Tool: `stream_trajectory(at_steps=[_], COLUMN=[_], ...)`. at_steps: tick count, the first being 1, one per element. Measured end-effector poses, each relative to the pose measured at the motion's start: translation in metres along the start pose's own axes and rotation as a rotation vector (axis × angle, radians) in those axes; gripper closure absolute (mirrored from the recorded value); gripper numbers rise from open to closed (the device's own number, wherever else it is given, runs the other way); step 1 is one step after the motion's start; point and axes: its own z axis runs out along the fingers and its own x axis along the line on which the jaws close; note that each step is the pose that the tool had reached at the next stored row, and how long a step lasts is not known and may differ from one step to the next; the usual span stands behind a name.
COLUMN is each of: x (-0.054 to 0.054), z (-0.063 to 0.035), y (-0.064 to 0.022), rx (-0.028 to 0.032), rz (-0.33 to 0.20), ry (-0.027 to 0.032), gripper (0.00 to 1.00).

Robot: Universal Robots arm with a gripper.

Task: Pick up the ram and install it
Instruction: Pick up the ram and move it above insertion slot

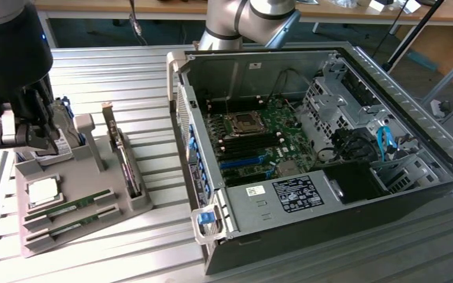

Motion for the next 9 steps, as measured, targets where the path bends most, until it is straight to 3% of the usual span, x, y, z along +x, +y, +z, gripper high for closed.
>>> stream_trajectory(at_steps=[7, 8, 9], x=[0.0017, 0.0017, 0.0017], z=[0.004, 0.004, 0.0039], y=[-0.0003, -0.0003, -0.0003], rx=[-0.0001, 0.0001, -0.0002], rz=[0.0, 0.0, 0.001], ry=[0.0014, 0.0042, 0.0134], gripper=[0.7, 0.7, 0.7])
